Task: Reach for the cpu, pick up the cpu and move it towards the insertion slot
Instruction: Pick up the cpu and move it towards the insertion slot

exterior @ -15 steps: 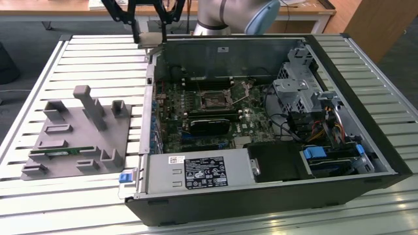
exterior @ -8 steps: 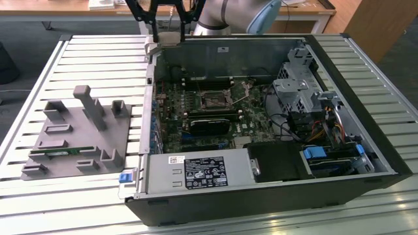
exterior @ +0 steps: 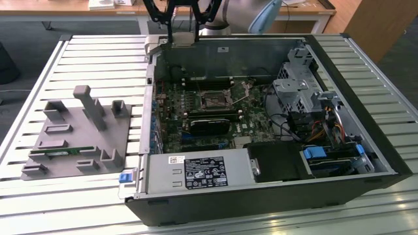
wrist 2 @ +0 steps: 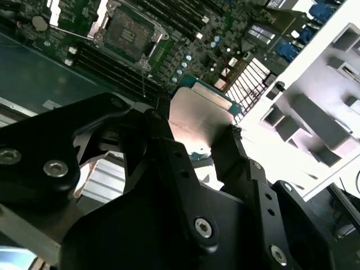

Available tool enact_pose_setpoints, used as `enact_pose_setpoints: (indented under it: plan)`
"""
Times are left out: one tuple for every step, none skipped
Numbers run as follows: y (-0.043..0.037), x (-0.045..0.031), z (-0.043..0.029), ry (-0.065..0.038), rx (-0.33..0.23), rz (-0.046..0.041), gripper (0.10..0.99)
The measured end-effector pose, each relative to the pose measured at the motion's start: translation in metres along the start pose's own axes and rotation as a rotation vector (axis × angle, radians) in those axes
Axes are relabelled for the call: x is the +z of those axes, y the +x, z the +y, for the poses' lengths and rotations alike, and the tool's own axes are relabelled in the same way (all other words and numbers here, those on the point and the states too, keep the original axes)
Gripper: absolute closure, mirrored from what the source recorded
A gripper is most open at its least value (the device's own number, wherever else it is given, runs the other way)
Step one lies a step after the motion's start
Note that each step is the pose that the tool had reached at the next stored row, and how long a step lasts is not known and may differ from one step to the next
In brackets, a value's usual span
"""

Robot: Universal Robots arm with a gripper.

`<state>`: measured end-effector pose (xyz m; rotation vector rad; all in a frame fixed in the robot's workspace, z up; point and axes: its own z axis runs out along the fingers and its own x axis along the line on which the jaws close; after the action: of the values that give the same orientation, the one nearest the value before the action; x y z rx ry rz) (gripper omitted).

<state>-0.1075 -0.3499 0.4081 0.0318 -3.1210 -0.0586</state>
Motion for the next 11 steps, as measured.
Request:
enact_pose_setpoints:
  plan:
    - [-0.0029,0.0002,0.0002,0.0,0.0,0.0,0.545]
    - [-0.0058,0.0005,0.0008,0.0,0.0,0.0,0.545]
    - [-0.0087,0.0008,0.0016,0.0,0.0,-0.0001,0.545]
    - [-0.0118,0.0011,0.0026,0.0,0.0,-0.0001,0.545]
    - [-0.0147,0.0013,0.0039,0.0,0.0,0.0,0.545]
    - [-0.0174,0.0016,0.0054,0.0,0.0,0.0,0.545]
    - [-0.02,0.0019,0.007,0.0,0.0,0.0,0.545]
    - [-0.0228,0.0025,0.0087,0.0,0.0,-0.0001,0.545]
    - [-0.0255,0.003,0.0105,0.0,0.0,-0.0001,0.545]
    - [-0.028,0.0035,0.0122,0.0,0.0,0.0,0.545]
    - [-0.0304,0.0039,0.0137,0.0,0.0,-0.0001,0.545]
